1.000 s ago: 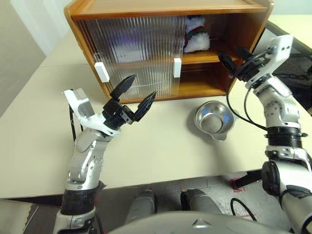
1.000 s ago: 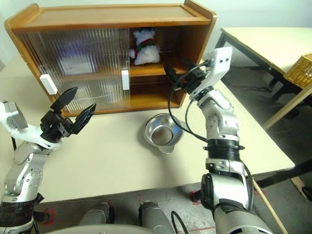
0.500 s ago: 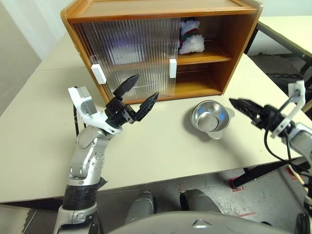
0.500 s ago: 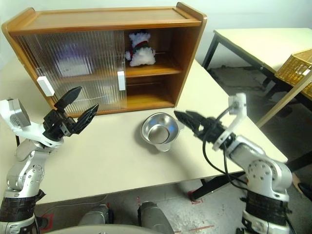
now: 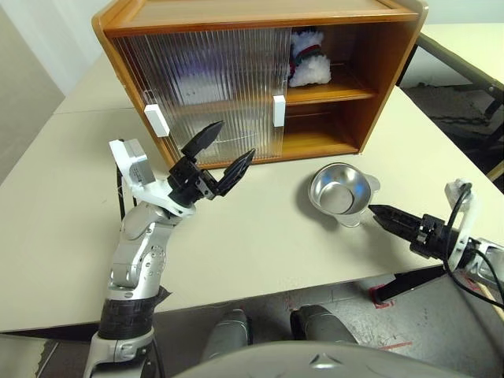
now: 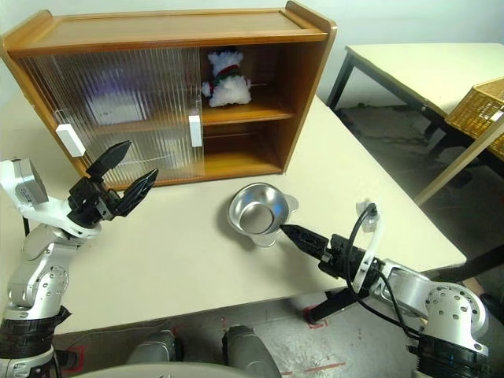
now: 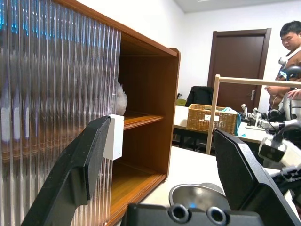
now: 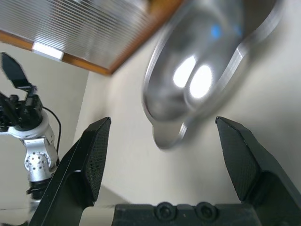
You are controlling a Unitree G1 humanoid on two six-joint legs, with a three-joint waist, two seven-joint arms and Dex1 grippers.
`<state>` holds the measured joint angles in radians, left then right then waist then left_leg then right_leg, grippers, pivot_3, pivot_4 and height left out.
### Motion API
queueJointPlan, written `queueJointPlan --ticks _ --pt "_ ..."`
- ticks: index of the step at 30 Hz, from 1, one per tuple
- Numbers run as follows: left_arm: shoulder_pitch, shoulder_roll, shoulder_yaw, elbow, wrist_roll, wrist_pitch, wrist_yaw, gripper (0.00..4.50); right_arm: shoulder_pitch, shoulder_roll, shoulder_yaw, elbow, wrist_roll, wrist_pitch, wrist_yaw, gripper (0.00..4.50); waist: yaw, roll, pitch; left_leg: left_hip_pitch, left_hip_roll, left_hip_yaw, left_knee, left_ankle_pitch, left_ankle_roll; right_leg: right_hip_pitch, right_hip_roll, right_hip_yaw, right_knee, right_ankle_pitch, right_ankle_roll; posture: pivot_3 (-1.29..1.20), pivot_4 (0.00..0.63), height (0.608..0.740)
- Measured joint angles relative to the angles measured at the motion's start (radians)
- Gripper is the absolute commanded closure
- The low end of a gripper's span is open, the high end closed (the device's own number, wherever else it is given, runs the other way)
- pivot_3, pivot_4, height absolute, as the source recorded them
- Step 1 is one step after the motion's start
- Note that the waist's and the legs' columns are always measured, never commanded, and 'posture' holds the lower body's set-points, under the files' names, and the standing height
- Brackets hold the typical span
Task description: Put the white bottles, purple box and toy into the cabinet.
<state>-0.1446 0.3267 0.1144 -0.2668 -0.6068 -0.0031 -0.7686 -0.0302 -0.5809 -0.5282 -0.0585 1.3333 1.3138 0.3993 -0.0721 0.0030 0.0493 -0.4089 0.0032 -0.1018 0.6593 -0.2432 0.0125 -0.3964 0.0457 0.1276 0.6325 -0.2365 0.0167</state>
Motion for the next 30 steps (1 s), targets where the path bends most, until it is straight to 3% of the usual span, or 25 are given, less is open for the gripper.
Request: queueJointPlan --ticks 23,26,30 --pt "0.009 0.016 0.007 -0.019 -0.012 0.008 0.024 0.00 -0.082 0.117 0.115 0.050 0.011 0.016 -0.086 0.03 0.011 0.000 0.000 0.000 0.000 0.000 0.000 -0.003 0.004 0.000 0.001 0.000 0.001 -0.004 0.002 -0.10 0.068 0.740" --pt "0.009 0.017 0.007 -0.022 -0.012 0.008 0.028 0.00 -0.087 0.118 0.117 0.066 -0.001 0.009 -0.086 0.66 0.013 0.000 0.000 0.000 0.000 0.000 0.000 -0.003 0.004 0.000 0.001 0.000 0.001 -0.003 0.002 -0.09 0.068 0.740" --pt "0.009 0.020 0.007 -0.024 -0.012 0.010 0.029 0.00 -0.094 0.118 0.118 0.067 -0.016 -0.008 -0.081 2.15 0.013 0.000 0.000 0.000 0.000 0.000 0.001 -0.003 0.004 0.000 0.001 0.000 0.001 -0.003 0.002 -0.10 0.069 0.740"
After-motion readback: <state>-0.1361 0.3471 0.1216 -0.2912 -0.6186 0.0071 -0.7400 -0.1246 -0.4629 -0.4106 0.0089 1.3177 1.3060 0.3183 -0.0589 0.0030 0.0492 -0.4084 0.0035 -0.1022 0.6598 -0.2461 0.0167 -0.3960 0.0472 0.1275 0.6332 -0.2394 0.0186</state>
